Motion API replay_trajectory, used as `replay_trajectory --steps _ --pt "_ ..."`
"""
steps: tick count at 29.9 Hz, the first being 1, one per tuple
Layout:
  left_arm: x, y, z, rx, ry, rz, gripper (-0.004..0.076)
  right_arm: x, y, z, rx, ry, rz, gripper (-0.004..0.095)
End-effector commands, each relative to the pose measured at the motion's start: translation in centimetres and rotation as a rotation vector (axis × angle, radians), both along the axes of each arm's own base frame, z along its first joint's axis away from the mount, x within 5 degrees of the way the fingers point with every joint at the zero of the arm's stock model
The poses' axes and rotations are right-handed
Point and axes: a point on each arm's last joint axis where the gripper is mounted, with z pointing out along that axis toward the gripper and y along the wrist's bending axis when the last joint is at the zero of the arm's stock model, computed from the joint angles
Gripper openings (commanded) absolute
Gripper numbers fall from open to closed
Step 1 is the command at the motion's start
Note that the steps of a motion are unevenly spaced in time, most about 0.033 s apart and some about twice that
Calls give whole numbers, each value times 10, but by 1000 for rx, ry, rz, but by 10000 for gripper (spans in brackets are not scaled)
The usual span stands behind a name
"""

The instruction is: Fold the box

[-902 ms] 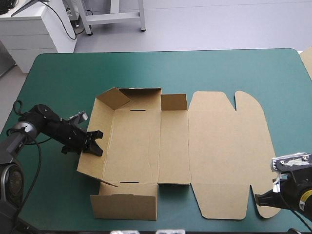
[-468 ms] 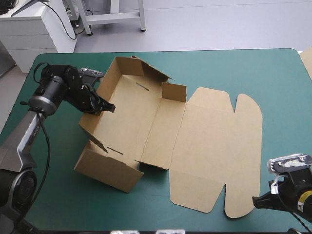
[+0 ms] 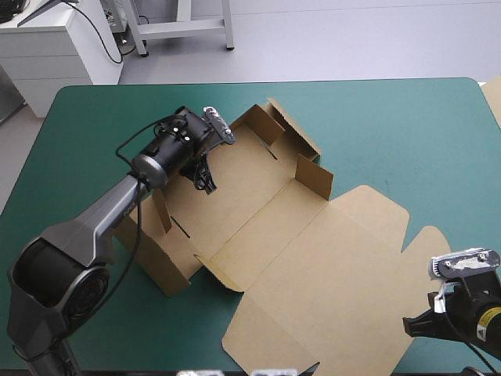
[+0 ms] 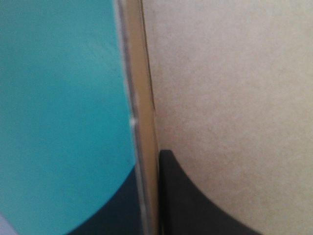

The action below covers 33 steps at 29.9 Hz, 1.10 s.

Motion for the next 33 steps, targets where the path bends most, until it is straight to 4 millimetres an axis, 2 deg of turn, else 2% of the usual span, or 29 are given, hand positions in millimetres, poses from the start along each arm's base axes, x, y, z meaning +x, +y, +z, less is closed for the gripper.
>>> replay_trajectory --steps 1,6,13,17,23,33 --pt "-10 -14 36 66 -196 -100 -8 1 -1 7 1 -28 -6 -21" --pt "-16 -36 49 185 -366 -230 -8 1 -1 7 3 -27 -7 -21" --pt "-26 -51 54 216 -416 -290 -8 1 -1 7 3 -27 -7 -21" --pt "-37 -61 62 199 -450 -333 -8 2 -1 8 6 -35 -19 -21" --pt "-62 -75 73 89 -511 -419 -8 6 -8 11 11 -82 -140 -21" --pt "-76 -81 42 285 -649 -496 -8 7 -11 12 -5 -100 -175 -21"
